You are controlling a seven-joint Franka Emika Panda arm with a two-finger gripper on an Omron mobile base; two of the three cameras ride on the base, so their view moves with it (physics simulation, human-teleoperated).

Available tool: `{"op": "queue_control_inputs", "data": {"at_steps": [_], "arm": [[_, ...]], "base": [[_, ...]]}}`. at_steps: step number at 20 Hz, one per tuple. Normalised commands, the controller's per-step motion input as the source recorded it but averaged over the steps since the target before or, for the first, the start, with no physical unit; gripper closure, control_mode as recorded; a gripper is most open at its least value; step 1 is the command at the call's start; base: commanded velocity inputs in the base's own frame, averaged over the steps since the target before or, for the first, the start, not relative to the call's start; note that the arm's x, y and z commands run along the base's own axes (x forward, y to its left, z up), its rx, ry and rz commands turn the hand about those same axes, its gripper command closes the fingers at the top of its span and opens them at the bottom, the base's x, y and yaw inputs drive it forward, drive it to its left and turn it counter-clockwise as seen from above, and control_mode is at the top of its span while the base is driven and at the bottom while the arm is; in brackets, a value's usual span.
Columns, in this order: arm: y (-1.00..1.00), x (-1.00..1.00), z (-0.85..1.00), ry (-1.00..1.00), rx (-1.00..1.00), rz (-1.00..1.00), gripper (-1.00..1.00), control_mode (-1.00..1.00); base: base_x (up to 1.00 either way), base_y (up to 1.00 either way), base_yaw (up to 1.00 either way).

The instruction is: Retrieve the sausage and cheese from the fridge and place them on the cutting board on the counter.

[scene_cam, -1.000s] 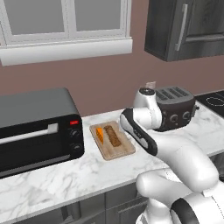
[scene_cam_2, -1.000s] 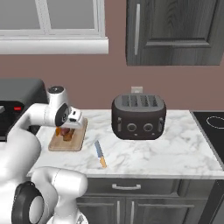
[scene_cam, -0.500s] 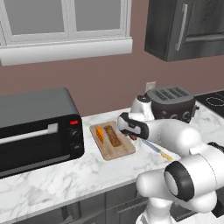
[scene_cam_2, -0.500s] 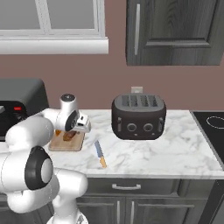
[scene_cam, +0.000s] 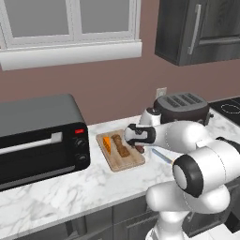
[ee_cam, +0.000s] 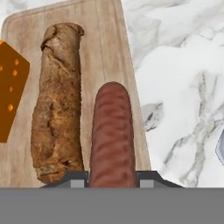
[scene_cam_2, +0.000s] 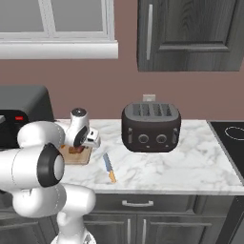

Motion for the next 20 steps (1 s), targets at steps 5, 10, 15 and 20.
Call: {"op": "queue_control_inputs", "data": {"at_steps": [5,10,15,20], "arm": [[0.1,0.07,-0.19,0.0,0.0,0.0,1.0,-1.0],[0.11,0.17,-0.2,0.0,0.0,0.0,1.0,-1.0],[0.0,0.17,-0.17,0.0,0.01,0.0,1.0,-1.0],[0.0,0.08,-0.18,0.0,0.01,0.0,1.0,-1.0]], "base": [[0.0,0.0,0.0],[0.0,0.0,0.0],[0.0,0.0,0.0],[0.0,0.0,0.0]]}}
